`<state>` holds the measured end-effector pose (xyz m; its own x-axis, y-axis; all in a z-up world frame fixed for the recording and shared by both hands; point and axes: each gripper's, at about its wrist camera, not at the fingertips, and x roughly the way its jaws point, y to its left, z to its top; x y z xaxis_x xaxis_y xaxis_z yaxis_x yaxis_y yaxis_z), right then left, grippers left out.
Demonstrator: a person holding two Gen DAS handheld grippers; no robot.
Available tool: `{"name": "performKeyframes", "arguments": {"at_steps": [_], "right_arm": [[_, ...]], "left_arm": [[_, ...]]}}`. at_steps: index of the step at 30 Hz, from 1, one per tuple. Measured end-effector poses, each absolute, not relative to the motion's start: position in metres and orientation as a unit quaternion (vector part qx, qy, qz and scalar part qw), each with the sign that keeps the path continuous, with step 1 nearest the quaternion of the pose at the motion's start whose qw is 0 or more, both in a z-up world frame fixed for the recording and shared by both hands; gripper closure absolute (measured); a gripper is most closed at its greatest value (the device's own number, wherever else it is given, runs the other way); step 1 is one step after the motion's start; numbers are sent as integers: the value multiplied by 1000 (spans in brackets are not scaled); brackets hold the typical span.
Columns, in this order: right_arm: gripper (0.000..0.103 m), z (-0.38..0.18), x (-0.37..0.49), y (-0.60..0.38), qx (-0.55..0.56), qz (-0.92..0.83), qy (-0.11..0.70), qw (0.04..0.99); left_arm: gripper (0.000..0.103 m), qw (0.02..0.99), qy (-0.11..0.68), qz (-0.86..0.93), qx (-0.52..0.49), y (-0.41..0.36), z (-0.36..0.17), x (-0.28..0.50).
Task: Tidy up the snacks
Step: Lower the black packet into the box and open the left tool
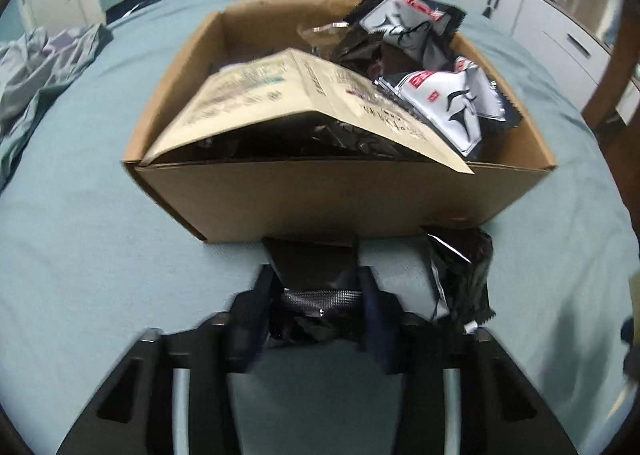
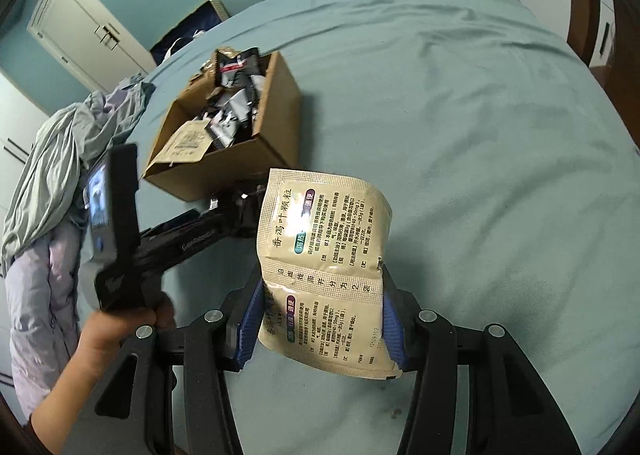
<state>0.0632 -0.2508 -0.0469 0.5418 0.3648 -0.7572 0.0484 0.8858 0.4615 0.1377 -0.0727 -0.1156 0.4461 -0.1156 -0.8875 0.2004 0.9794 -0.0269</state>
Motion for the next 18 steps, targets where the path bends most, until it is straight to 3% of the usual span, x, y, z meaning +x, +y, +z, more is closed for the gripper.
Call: {"name": "performKeyframes", "arguments": {"at_steps": [7, 13, 16, 18], "right_arm": [[53, -39, 60, -250, 223, 103, 457, 855], [53, -33, 58, -245, 230, 118, 450, 855], [53, -34, 58, -241, 230, 122, 451, 854], [53, -36, 57, -242, 230, 123, 451, 853]], "left_arm": [[67, 863, 491, -99, 70, -50, -70, 121], [65, 897, 426, -120, 18, -41, 7, 136], [51, 895, 428, -124, -4, -47, 15, 158], [34, 892, 435, -116, -31, -47, 11, 170]]}}
